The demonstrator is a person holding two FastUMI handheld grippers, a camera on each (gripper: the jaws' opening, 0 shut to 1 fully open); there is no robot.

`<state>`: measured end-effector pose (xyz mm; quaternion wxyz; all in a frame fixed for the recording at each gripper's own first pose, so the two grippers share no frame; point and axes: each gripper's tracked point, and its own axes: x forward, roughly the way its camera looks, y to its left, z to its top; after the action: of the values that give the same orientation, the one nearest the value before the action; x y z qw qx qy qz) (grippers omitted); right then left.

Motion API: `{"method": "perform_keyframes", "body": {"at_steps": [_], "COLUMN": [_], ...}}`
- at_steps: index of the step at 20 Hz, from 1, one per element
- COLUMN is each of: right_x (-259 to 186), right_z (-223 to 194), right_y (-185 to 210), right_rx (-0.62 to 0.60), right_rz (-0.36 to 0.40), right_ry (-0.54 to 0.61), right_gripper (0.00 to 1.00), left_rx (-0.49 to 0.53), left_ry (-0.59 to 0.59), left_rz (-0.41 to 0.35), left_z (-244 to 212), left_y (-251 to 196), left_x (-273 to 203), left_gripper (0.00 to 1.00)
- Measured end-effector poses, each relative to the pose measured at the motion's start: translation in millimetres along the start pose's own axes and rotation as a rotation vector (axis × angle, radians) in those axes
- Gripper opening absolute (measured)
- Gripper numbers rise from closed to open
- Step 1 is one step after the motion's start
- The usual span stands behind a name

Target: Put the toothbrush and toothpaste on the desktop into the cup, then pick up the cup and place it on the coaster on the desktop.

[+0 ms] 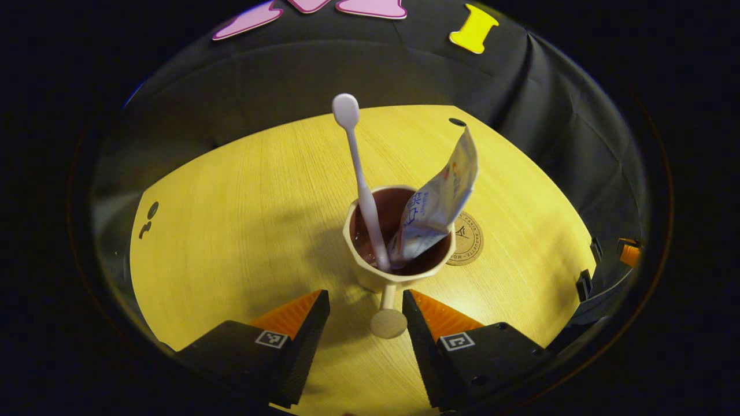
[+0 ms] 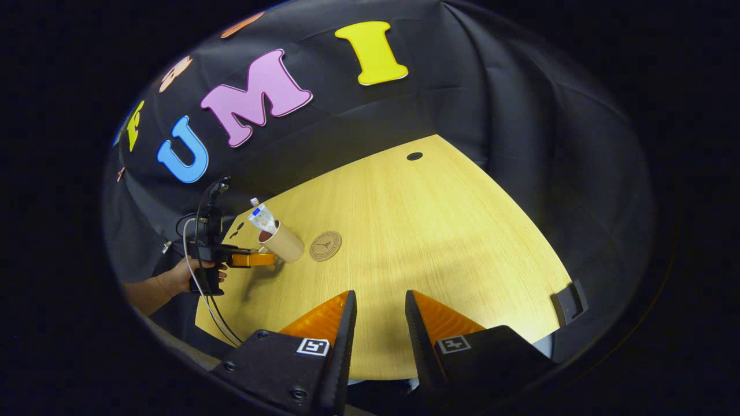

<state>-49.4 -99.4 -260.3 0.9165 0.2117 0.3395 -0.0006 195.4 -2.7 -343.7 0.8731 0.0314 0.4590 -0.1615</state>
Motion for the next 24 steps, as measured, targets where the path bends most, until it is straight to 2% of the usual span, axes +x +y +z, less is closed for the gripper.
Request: {"method": "perform_keyframes", "body": {"at_steps": [4,6,7,8,9,11,12,15,20,21,22,24], "right_x": [-7,-8,-6,-7,-5,-5,-5,-5,-6,-6,-7,-8], "right_z": [-1,-1,-1,-3,-3,-3,-2,-3,-3,-2,-2,-2], "right_y": [-11,-12,-12,-12,-10,-10,-10,-13,-15,-15,-16,-16], "right_rx": [0.031,0.052,0.052,0.048,0.046,0.042,0.040,0.046,0.066,0.065,0.064,0.068], "right_rz": [-0.028,-0.031,-0.032,-0.031,-0.030,-0.028,-0.028,-0.033,-0.030,-0.030,-0.030,-0.032], "right_ry": [-0.009,-0.012,-0.010,-0.007,-0.006,-0.003,-0.003,-0.004,-0.003,-0.003,-0.003,-0.002], "right_gripper": [0.52,0.52,0.52,0.52,0.52,0.52,0.52,0.52,0.52,0.53,0.52,0.52], "left_rx": [0.008,0.003,0.006,0.008,0.007,0.004,0.002,0.031,0.058,0.067,0.077,0.104], "left_ry": [0.075,0.090,0.093,0.096,0.097,0.093,0.085,0.029,0.000,-0.009,-0.015,-0.029], "left_rz": [-0.028,-0.031,-0.016,-0.009,-0.004,-0.002,-0.002,0.031,0.014,0.011,0.008,-0.001], "left_z": [-8,-10,-10,-10,-10,-10,-10,-5,3,5,8,13], "left_y": [-10,-13,-12,-13,-11,-12,-13,-10,-22,-25,-28,-38], "left_x": [18,19,20,20,20,20,20,10,2,0,-1,-4], "left_gripper": [0.74,0.51,0.33,0.38,0.38,0.35,0.28,0.24,0.23,0.28,0.23,0.23]}}
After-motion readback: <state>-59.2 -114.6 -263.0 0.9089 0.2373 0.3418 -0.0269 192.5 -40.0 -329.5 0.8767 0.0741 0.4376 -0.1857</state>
